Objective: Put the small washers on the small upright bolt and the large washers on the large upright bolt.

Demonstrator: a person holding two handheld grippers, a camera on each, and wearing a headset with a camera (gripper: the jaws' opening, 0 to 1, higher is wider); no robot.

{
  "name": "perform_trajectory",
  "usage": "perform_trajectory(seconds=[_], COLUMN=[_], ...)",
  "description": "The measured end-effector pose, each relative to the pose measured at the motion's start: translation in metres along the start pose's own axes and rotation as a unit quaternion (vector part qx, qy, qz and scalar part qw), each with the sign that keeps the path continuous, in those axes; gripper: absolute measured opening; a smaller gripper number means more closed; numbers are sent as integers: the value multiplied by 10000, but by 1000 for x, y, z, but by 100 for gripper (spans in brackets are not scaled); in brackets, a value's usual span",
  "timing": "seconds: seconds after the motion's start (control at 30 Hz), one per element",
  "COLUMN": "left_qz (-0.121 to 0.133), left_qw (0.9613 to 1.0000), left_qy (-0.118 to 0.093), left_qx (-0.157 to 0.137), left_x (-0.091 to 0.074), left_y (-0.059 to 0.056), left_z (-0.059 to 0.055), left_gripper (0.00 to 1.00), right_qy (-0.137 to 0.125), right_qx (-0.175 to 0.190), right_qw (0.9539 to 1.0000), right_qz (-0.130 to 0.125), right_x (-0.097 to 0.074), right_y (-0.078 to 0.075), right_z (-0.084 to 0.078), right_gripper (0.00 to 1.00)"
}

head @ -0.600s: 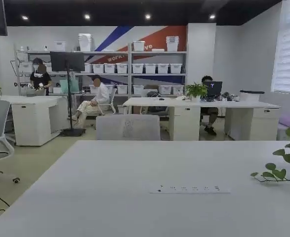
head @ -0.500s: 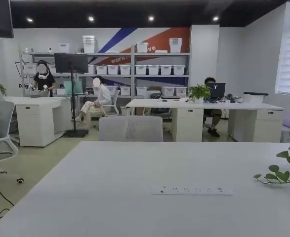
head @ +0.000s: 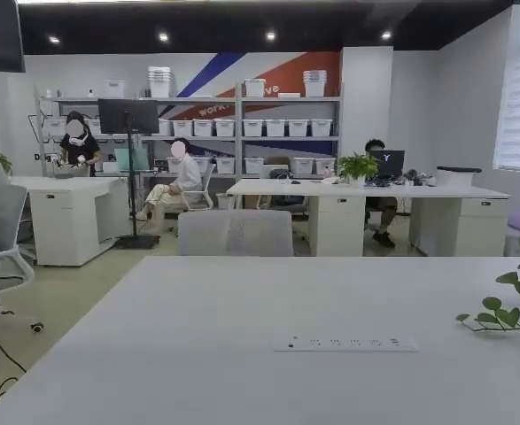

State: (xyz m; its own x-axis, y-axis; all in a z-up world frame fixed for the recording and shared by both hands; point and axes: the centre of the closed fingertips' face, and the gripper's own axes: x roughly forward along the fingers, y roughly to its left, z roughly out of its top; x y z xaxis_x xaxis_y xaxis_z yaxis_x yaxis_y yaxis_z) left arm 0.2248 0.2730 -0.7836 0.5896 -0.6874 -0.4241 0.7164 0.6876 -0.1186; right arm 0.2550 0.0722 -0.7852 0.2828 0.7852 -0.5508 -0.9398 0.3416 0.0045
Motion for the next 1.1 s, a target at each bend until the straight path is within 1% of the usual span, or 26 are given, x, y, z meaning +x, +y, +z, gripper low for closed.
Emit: perform_trajectory(seconds=[0.1, 0.3, 0.37, 0.43, 0.57, 0.63, 0.7, 0.77, 0.9, 1.0, 1.1], left_qz=[4, -20, -48, -45, -29, -1, -23, -22, 5, 32, 26], left_qw=[10000, 10000, 10000, 9999, 9999, 10000, 9999, 9999, 9999, 10000, 10000], left_qy=[-27, 6, 26, -8, -32, -37, -69, -69, -113, -70, -67], left_qx=[-32, -12, 25, 98, 131, 84, 93, 122, 114, 63, 8], left_x=[1, 3, 3, 3, 7, 12, 15, 15, 13, 12, 11], left_y=[0, -5, -7, -6, -2, 2, 0, 0, 3, 5, 5], left_z=[2, 3, 7, 12, 19, 20, 24, 26, 26, 21, 19], left_gripper=[74, 73, 73, 73, 73, 73, 73, 73, 73, 72, 72], right_qy=[19, 45, 45, 34, 42, 46, 86, 137, 141, 135, 151], right_qx=[1, -24, -26, -22, -29, -28, -52, -94, -113, -129, -137], right_qw=[10000, 10000, 10000, 10000, 10000, 10000, 9999, 9998, 9998, 9998, 9998], right_qz=[16, 20, 7, 4, 16, 36, 67, 84, 85, 73, 81], right_x=[1, 0, 0, 0, 1, 1, 1, 1, 2, 3, 5], right_y=[1, 2, 2, 1, 2, 2, 3, 3, 0, 0, 2], right_z=[-1, -2, -2, -2, -2, -2, -3, -3, 0, 3, 3], right_gripper=[78, 77, 77, 77, 77, 77, 77, 77, 76, 76, 76])
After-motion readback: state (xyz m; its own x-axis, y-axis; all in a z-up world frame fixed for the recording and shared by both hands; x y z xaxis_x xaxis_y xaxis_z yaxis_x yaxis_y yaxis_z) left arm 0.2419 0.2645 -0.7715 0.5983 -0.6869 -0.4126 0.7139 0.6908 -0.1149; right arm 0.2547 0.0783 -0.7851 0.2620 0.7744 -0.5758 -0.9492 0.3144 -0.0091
